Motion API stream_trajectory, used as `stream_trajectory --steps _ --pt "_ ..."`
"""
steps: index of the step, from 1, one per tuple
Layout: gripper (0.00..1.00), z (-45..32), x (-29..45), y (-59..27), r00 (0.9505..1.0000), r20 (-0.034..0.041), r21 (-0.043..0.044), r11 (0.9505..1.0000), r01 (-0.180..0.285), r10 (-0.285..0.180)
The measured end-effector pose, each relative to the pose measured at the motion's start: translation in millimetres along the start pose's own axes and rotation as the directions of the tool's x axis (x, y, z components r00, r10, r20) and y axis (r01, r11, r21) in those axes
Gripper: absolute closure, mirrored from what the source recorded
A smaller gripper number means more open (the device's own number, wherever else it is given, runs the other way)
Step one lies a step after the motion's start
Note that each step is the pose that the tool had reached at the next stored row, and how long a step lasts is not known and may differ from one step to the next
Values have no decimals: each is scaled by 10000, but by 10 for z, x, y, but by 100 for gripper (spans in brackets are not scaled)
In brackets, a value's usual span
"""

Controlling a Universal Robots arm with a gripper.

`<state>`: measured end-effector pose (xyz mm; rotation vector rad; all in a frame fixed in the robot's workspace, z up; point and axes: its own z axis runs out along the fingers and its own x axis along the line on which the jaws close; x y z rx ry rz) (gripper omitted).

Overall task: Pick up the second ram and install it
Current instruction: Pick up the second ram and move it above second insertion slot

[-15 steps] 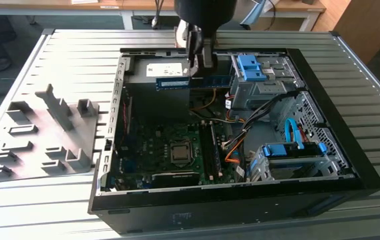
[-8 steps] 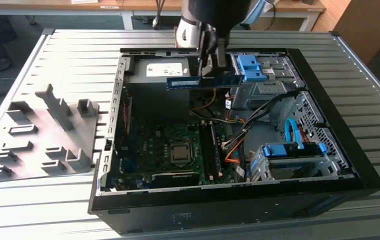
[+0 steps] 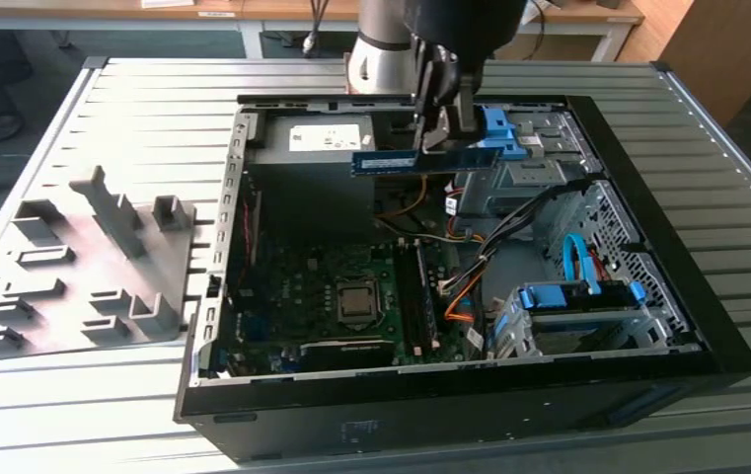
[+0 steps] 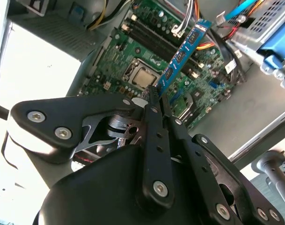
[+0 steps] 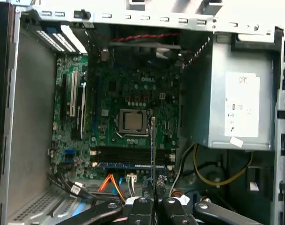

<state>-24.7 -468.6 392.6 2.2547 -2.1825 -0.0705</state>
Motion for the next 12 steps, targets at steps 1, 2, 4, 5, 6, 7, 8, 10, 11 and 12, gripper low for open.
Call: stream_trajectory --steps 1,2,4,5,6,7,8,10,11,12 --pt "86 -1 -1 -22 10000 0 -1 10000 0 0" --pt "86 -2 -1 -44 10000 -1 -2 10000 -1 1" --pt "86 -2 -3 -94 10000 0 -4 10000 -1 1" --pt "86 -3 -3 -118 10000 0 -6 10000 -1 1" --pt "86 -4 -3 -143 10000 0 -7 10000 -1 1" --pt "86 -3 -5 -170 10000 0 -9 10000 -1 1" --pt "86 -3 -7 -197 10000 1 -11 10000 -1 1" --pt "86 15 -5 -227 10000 11 -20 10000 0 0" --pt "86 33 -5 -228 10000 19 -20 10000 0 0" --pt "86 50 -5 -227 10000 19 -21 10000 -2 2"
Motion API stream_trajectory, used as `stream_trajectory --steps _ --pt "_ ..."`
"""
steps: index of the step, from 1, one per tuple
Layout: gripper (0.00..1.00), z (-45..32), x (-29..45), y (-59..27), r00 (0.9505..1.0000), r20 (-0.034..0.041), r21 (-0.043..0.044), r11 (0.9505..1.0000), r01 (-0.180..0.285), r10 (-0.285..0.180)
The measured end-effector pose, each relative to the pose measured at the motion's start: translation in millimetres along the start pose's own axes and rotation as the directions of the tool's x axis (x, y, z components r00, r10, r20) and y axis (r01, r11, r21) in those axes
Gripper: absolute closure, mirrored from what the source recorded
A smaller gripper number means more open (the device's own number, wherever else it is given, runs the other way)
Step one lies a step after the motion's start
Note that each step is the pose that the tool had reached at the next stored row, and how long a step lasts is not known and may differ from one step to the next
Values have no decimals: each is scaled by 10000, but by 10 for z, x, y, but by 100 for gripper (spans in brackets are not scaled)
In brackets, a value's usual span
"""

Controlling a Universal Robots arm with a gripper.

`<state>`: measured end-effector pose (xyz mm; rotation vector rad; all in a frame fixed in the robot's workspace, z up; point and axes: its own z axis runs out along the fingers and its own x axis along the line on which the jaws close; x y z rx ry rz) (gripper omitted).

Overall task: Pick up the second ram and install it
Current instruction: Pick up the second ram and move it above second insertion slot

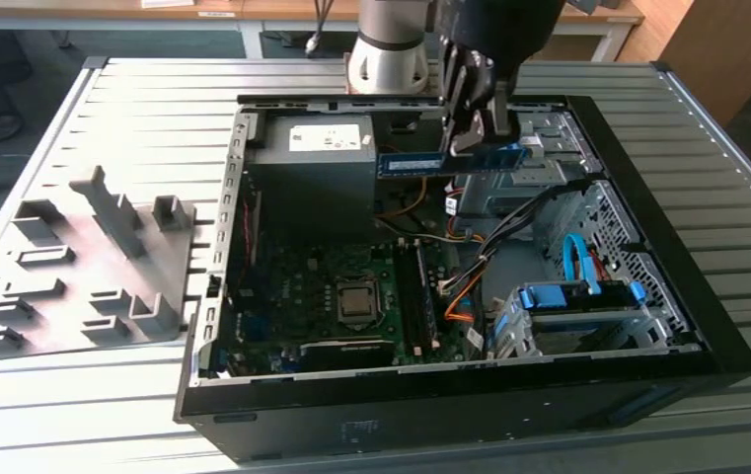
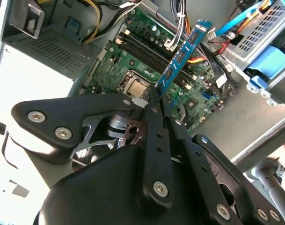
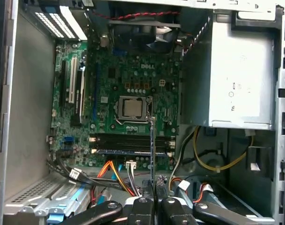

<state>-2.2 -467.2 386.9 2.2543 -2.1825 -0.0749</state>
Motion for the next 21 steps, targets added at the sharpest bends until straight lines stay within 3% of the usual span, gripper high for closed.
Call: stream_trajectory --steps 2,5,14,21 --pt "86 31 1 7 10000 2 -1 10000 1 -1" --pt "86 44 1 14 10000 67 2 10000 4 -4" --pt "86 50 36 32 10000 73 2 10000 4 -4" --pt "86 85 158 86 9995 330 10 10000 14 -14"
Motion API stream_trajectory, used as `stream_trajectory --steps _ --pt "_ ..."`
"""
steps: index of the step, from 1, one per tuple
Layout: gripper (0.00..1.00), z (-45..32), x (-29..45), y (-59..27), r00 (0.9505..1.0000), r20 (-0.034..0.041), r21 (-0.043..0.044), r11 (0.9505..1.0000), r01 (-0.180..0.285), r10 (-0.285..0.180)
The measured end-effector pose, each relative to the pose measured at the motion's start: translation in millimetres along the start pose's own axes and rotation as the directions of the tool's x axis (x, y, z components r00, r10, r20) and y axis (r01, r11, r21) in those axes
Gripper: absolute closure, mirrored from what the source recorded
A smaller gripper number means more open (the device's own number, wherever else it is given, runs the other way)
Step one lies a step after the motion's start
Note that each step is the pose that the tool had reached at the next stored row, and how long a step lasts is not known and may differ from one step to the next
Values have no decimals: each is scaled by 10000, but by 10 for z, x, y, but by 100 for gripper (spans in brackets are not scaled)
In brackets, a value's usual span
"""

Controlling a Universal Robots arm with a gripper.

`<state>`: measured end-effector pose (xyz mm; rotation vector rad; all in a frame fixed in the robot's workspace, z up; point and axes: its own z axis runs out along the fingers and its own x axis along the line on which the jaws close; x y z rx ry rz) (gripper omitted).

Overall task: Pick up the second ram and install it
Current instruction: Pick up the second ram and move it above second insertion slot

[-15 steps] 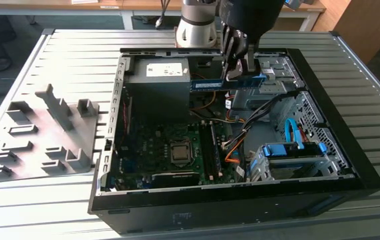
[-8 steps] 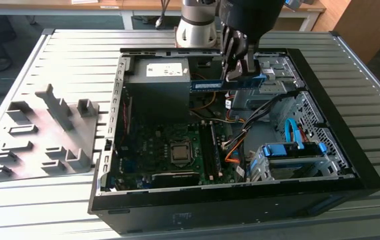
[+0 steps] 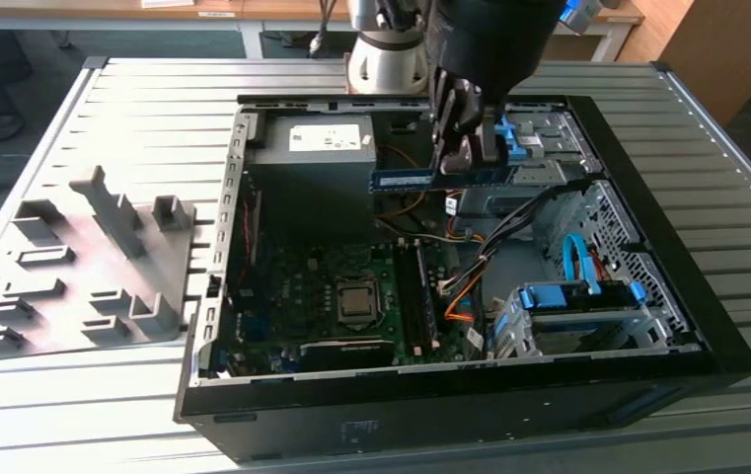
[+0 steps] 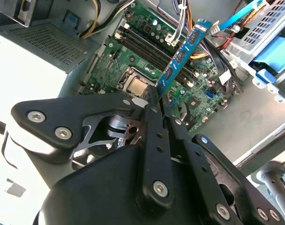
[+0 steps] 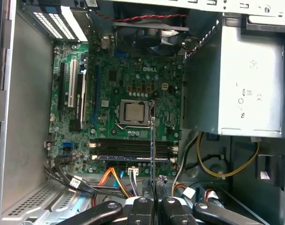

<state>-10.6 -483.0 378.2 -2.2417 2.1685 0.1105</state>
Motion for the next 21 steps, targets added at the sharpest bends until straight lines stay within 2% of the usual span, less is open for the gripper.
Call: stream_trajectory --steps 2,21 --pt "86 6 15 2 10000 62 3 10000 0 0" --pt "86 81 101 3 10000 64 3 10000 1 -1"
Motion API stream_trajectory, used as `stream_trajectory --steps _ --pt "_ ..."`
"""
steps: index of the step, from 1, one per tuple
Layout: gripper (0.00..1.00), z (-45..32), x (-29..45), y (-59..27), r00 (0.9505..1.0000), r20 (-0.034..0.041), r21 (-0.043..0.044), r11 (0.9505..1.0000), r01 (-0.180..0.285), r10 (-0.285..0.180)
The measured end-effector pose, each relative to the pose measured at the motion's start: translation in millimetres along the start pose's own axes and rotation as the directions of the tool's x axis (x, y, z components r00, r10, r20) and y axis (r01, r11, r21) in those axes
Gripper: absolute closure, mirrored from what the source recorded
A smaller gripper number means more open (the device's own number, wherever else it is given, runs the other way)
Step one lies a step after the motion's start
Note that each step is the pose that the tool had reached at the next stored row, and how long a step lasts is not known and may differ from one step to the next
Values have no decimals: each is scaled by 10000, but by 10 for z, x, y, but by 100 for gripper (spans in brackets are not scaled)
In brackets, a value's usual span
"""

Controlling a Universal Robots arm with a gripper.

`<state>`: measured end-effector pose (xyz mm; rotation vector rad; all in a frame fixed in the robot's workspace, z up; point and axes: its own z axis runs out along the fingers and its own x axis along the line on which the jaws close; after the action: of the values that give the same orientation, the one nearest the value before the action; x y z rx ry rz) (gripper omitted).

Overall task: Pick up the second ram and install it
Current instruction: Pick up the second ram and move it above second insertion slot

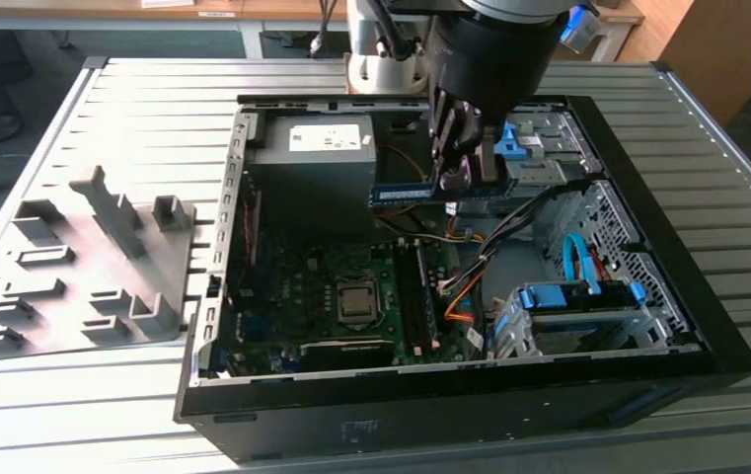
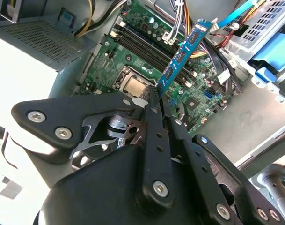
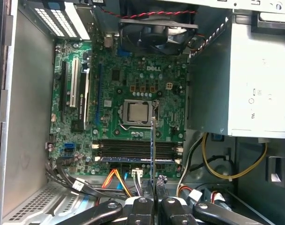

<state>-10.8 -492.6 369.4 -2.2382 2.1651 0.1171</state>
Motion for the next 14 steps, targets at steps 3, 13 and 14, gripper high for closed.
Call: stream_trajectory --steps 3,13,14 --pt "86 11 16 0 10000 -2 0 10000 0 0" --pt "86 71 99 18 10000 -4 -1 10000 1 -1" --pt "86 81 112 21 10000 -3 0 10000 1 -1"
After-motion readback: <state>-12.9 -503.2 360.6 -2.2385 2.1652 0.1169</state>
